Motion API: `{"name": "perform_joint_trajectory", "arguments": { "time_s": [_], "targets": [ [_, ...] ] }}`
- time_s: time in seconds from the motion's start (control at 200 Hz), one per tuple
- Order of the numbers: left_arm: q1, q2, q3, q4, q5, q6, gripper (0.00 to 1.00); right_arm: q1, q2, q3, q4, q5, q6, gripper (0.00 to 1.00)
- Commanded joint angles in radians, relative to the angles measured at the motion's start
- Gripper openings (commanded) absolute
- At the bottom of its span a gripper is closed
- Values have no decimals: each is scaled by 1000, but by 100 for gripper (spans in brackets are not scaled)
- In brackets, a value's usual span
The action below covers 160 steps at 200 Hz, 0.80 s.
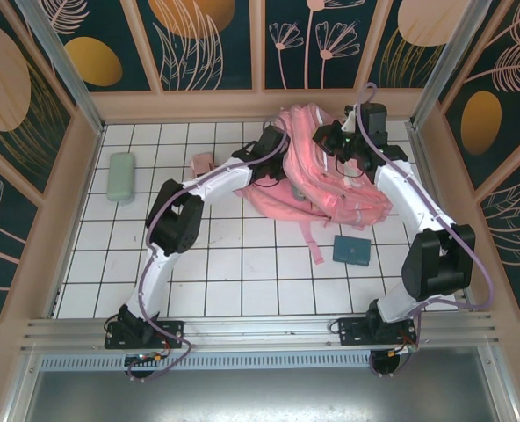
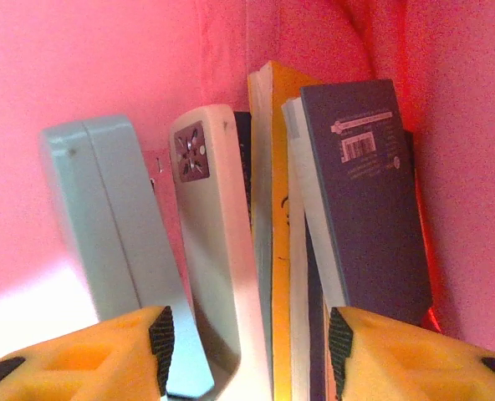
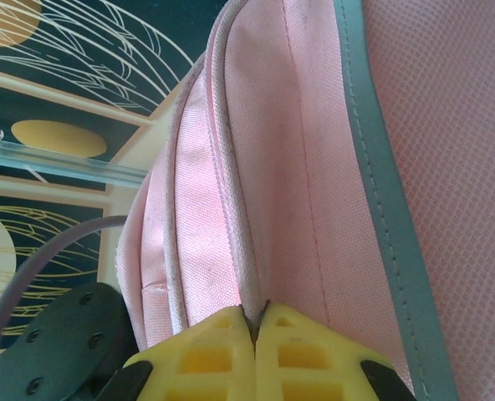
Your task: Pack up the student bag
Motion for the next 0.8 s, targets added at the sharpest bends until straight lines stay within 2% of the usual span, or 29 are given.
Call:
{"name": "perform_joint_trajectory", "arguments": {
  "time_s": [0.0,0.12,0.23,0.37,0.49,0.625,0.796],
  "targets": [
    [13,-128,-39,-28,-41,39,54,0,-66,-12,100,-57,12,0],
    [50,-205,-94,-73,-78,67,55,-1,-65,-31,111,-63,9,0],
    [95,-284,-172,-97,-119,99,64,0,-66,-51,129,-71,18,0],
    [179,-378,-285,-113,-164,129,72,4,-65,-62,142,-76,20,0],
    [261,-440,-355,-139,-226,165,80,13,-61,-74,157,-82,27,0],
    [362,-477,-393,-176,-322,204,98,36,-49,-72,161,-81,23,0],
    [491,-485,-416,-187,-358,228,99,52,-31,-48,155,-81,14,0]
  ]
}}
